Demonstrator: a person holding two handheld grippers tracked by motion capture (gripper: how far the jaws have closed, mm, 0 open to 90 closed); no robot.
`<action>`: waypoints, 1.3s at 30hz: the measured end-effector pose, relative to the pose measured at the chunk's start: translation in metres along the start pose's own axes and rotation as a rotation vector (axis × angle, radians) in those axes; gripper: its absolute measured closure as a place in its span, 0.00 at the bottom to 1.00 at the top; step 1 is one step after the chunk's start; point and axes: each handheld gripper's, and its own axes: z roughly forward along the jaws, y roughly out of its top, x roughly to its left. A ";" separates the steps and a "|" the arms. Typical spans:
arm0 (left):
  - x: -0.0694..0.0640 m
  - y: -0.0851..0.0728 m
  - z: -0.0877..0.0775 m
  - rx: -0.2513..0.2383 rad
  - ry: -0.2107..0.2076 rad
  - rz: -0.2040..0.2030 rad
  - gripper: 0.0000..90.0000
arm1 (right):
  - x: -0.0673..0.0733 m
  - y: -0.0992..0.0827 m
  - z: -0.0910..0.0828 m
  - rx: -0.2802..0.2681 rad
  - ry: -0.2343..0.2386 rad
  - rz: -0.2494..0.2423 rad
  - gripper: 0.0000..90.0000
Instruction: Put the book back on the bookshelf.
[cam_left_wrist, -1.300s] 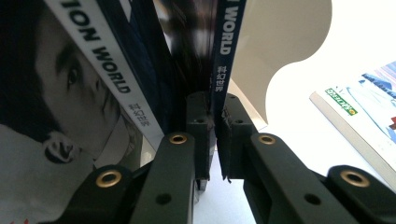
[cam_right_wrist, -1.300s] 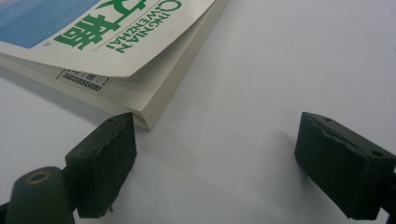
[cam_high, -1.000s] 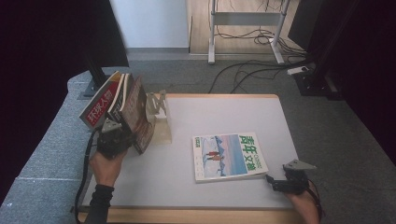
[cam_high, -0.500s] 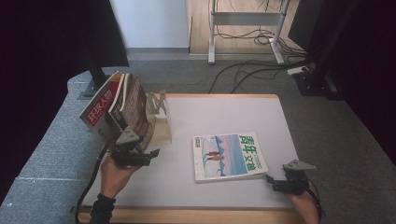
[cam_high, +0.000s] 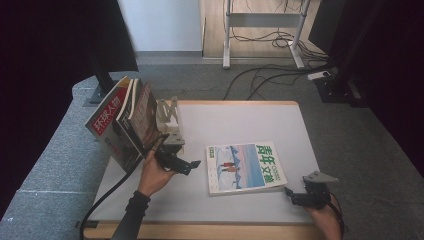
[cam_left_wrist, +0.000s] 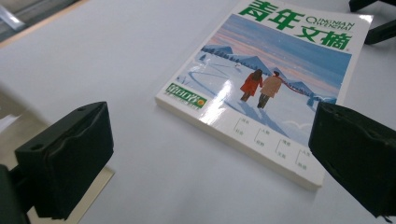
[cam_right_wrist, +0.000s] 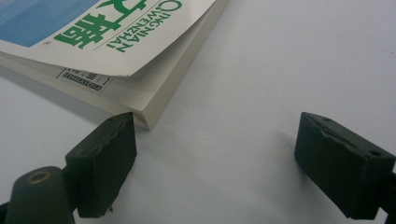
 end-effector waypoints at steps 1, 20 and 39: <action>0.000 0.003 0.006 0.010 -0.004 0.008 0.00 | 0.000 0.000 0.000 0.000 0.000 0.000 0.14; 0.010 0.022 0.109 0.099 -0.068 0.096 0.00 | 0.019 0.008 0.001 -0.005 0.054 -0.062 0.03; 0.028 0.015 0.154 0.148 -0.232 0.034 0.00 | 0.030 0.014 0.015 0.010 0.045 -0.092 0.04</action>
